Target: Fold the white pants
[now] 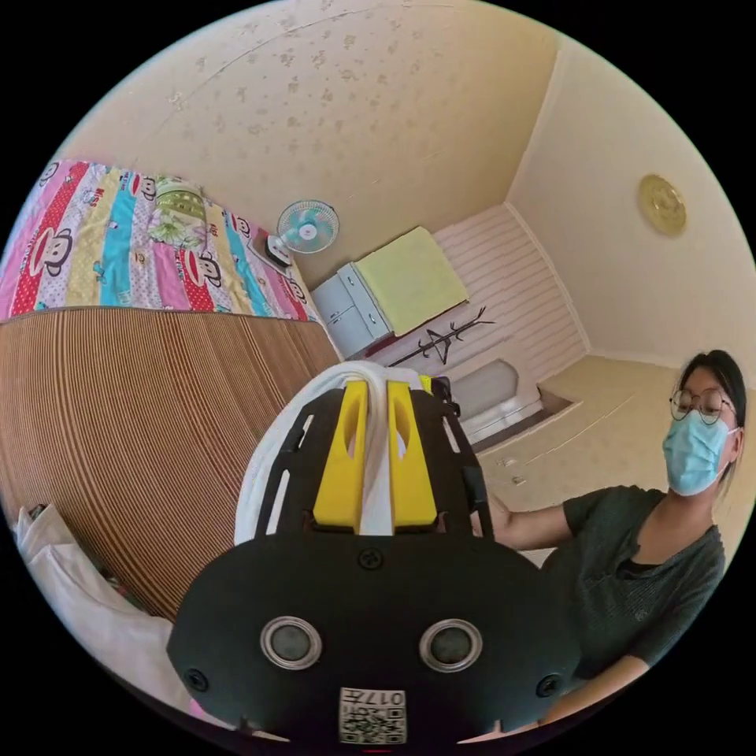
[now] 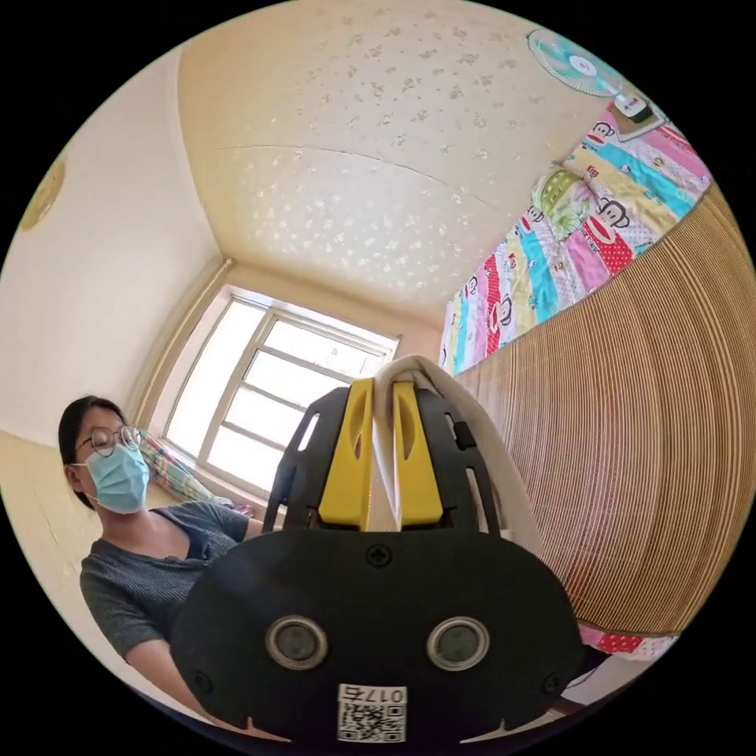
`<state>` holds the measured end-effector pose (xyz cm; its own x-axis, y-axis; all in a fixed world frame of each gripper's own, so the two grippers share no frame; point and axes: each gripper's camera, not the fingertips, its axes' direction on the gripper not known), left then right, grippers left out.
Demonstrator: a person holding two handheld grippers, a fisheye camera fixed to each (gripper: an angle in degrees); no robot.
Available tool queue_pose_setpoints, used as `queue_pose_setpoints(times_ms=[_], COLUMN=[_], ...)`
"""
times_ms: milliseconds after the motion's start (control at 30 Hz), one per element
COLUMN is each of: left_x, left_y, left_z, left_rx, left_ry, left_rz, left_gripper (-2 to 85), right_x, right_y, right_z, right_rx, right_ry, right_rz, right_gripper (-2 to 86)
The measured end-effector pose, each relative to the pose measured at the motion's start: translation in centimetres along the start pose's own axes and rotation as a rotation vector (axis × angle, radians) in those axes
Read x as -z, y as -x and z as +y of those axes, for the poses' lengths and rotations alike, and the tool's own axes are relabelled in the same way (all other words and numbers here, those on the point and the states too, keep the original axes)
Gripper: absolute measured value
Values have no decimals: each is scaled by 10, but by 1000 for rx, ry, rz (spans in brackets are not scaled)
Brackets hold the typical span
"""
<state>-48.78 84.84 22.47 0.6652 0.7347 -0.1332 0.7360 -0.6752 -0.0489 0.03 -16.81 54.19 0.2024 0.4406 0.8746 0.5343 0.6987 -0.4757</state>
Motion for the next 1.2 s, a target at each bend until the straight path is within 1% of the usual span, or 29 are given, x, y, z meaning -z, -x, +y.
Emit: queue_pose_setpoints(times_ms=[67, 100, 133, 200, 267, 300, 333, 367, 400, 433, 500, 533, 633, 700, 800, 867, 967, 1033, 1100, 1167, 1200], left_x=[-16, -27, -32, -46, -51, -55, -58, -65, -73, -77, -85, -86, -94, -101, -113, -121, -135, -147, -150, -144, -141], left_y=[32, 45, 49, 63, 81, 98, 108, 126, 144, 152, 174, 178, 195, 207, 231, 253, 292, 310, 325, 332, 335], left_z=[0, 7, 13, 53, 95, 126, 143, 177, 209, 223, 262, 267, 258, 227, 185, 166, 148, 145, 147, 152, 157], left_rx=[67, 74, 71, 60, 106, 181, 226, 325, 437, 487, 601, 616, 590, 499, 385, 374, 408, 416, 422, 450, 472], left_ry=[54, 107, 132, 185, 206, 220, 231, 269, 329, 360, 435, 444, 451, 420, 372, 356, 352, 386, 373, 339, 323], left_rz=[-61, -130, -161, -189, -129, -69, -47, -33, -51, -67, -113, -115, -126, -192, -262, -296, -253, -214, -188, -176, -152], left_gripper=[49, 49, 49, 49, 50, 51, 52, 57, 65, 71, 107, 119, 142, 163, 181, 198, 225, 226, 215, 200, 184], right_x=[-14, -24, -32, -34, -29, -26, -26, -27, -30, -33, -35, -35, -30, -34, -57, -74, -102, -121, -129, -127, -124], right_y=[-24, -35, -43, -57, -79, -96, -114, -124, -144, -161, -180, -186, -196, -203, -220, -239, -282, -309, -321, -326, -330], right_z=[-2, 3, 15, 44, 84, 113, 142, 157, 185, 208, 228, 230, 203, 173, 118, 92, 67, 63, 64, 67, 70], right_rx=[-33, -50, -59, -47, -92, -145, -221, -273, -395, -506, -626, -643, -610, -558, -439, -410, -444, -475, -500, -518, -539], right_ry=[29, 62, 89, 89, 72, 78, 111, 136, 195, 255, 334, 343, 268, 245, 283, 323, 408, 434, 405, 349, 317], right_rz=[90, 162, 202, 154, 93, 84, 121, 156, 236, 316, 438, 465, 429, 433, 488, 495, 462, 363, 313, 320, 291], right_gripper=[13, 14, 15, 19, 25, 30, 36, 40, 49, 62, 80, 91, 119, 139, 176, 195, 223, 236, 236, 224, 209])
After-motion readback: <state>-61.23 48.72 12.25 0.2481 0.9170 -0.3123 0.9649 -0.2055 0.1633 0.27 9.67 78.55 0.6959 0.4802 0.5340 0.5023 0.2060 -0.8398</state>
